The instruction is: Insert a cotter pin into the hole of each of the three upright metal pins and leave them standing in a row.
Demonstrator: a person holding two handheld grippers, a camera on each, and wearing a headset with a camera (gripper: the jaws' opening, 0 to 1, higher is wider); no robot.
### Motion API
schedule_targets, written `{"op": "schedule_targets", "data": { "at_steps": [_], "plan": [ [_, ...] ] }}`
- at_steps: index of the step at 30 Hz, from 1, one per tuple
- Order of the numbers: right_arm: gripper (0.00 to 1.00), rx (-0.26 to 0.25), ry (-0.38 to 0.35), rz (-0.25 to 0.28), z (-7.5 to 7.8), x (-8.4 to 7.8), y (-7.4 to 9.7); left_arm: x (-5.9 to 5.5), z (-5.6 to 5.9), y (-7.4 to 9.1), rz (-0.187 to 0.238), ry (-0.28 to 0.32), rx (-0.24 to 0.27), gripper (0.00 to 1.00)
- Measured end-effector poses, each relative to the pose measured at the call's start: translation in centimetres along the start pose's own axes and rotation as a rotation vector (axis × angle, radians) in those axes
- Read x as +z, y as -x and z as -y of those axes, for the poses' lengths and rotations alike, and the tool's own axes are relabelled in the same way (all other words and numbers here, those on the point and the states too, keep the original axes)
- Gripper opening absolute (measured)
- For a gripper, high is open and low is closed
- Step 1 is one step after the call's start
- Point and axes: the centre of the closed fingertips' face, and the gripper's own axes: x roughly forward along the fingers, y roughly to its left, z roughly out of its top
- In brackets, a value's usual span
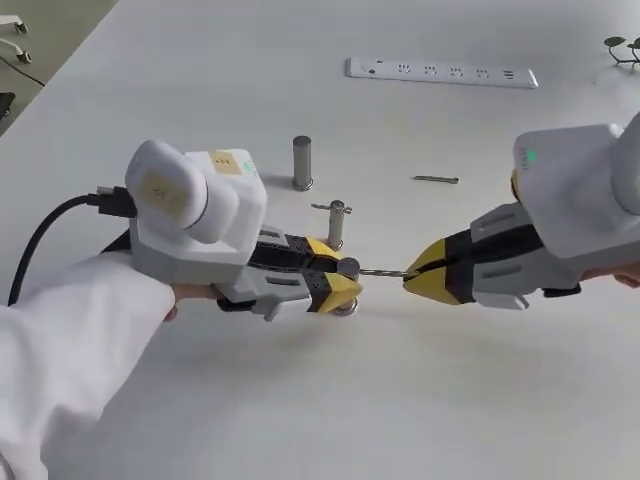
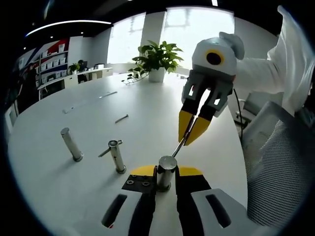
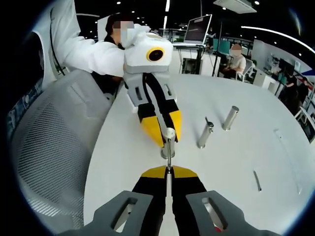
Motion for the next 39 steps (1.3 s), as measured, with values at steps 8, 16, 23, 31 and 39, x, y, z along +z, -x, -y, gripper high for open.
{"op": "schedule_targets", "data": {
  "at_steps": [8, 16, 23, 31, 39],
  "plan": [
    [0.0, 0.002, 0.02, 0.001, 0.4, 0.2, -0.8, 0.0, 0.0, -0.1, -0.003, -0.003, -0.009, 0.12],
    [0.0, 0.019, 0.037, -0.006, 0.3, 0.7, -2.0, 0.0, -0.1, -0.1, -0.008, -0.005, -0.009, 0.12],
    [0.0, 0.022, 0.086, -0.012, 0.2, 1.9, -3.1, 0.0, -0.1, -0.3, -0.014, -0.012, -0.006, 0.12],
    [0.0, 0.028, 0.156, -0.035, 0.3, 2.1, -3.3, -0.1, -0.3, -0.4, -0.022, -0.024, -0.003, 0.12],
    [0.02, 0.016, 0.204, -0.061, 0.8, 1.8, -3.2, -0.2, -0.3, -0.5, -0.035, -0.035, 0.001, 0.12]
  ]
}}
